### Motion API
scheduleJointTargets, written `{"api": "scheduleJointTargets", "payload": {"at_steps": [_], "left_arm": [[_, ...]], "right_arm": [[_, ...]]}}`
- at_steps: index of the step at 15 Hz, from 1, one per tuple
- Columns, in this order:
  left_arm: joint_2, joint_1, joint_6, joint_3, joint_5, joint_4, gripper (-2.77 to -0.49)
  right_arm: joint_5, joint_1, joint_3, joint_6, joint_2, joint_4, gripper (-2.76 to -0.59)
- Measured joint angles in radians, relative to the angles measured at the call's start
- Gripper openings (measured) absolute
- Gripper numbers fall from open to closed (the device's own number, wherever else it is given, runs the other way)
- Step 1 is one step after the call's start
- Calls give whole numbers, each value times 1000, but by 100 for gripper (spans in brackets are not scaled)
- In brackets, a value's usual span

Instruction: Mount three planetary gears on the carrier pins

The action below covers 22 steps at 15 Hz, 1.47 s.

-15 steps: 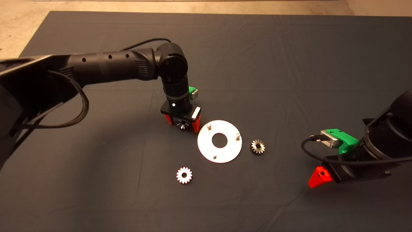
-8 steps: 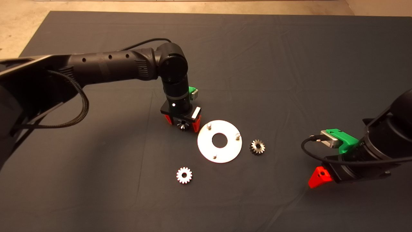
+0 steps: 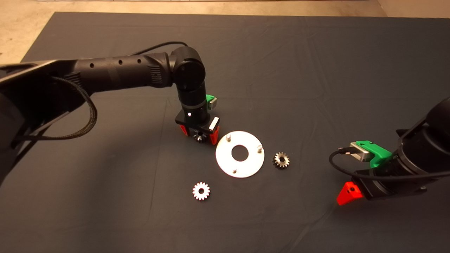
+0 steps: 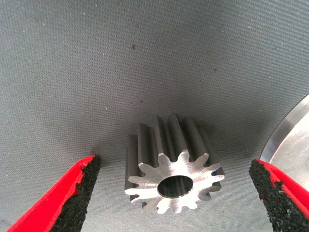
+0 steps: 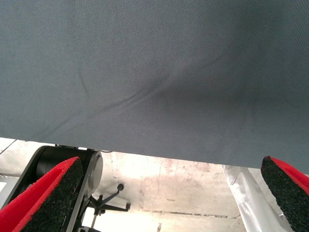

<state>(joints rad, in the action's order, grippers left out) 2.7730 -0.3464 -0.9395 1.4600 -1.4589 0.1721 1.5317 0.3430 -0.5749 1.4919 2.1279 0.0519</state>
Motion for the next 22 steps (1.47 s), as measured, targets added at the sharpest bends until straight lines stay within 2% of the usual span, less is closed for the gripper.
{"api": "scheduleJointTargets", "payload": {"at_steps": [13,15,19,22], "left_arm": [[0,-2,14,24,0,-9,-103],[0,-2,14,24,-2,-8,-114],[3,-2,17,28,-3,-8,-115],[3,-3,17,33,-5,-8,-128]], "right_arm": [[0,0,3,0,0,0,-60],[0,0,3,0,0,0,-60],[0,0,3,0,0,0,-60],[0,0,4,0,0,0,-60]]}}
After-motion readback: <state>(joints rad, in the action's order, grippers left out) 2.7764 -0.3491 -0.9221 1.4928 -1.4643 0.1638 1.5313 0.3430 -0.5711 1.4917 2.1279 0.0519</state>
